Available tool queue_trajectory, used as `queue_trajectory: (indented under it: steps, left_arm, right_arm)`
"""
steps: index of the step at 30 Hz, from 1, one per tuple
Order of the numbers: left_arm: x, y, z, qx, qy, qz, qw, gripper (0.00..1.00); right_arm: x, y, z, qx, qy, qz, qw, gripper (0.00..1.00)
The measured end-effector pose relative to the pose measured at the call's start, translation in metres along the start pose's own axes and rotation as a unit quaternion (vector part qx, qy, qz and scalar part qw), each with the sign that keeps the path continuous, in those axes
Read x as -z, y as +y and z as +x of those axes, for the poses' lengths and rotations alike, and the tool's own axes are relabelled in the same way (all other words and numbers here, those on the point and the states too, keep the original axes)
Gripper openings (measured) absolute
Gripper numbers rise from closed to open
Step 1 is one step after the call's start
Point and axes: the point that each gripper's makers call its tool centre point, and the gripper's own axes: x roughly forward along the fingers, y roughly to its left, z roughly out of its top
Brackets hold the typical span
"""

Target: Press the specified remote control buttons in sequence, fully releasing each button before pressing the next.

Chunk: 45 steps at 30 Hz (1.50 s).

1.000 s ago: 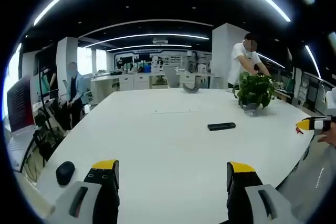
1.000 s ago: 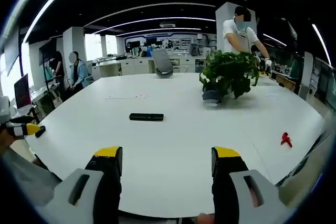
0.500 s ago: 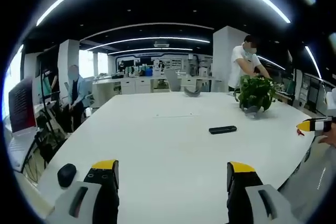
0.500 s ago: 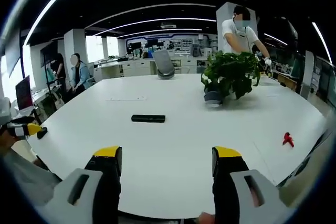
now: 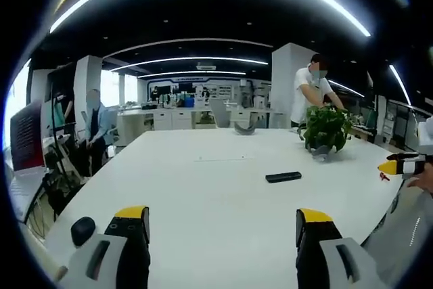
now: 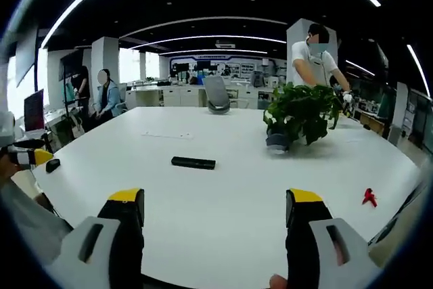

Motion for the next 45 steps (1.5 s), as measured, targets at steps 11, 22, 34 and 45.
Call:
queue_trajectory:
  steps: [11,22,34,45]
  left_arm:
    - [0.005,-0.015,0.002,0.024,0.018,0.023,0.9993,0.93]
    - [0.013,-0.012,0.005,0.026,0.038,0.029,0.9985,0.93]
    - [0.010,-0.016,0.008,0.047,0.045,0.011,0.9978,0.90]
    - [-0.065,-0.047,0.046,0.148,0.035,0.110,0.9823,0.81]
  right_arm:
    - [-0.003,-0.003,0.000,0.010,-0.010,-0.007,0.9999,1.00]
    - [-0.003,-0.001,0.001,0.006,-0.009,0.004,0.9999,0.97]
    - [0.003,-0.001,0.002,0.006,0.009,0.007,0.9999,0.94]
    - [0.004,0.002,0.003,-0.012,0.014,0.025,0.9995,0.91]
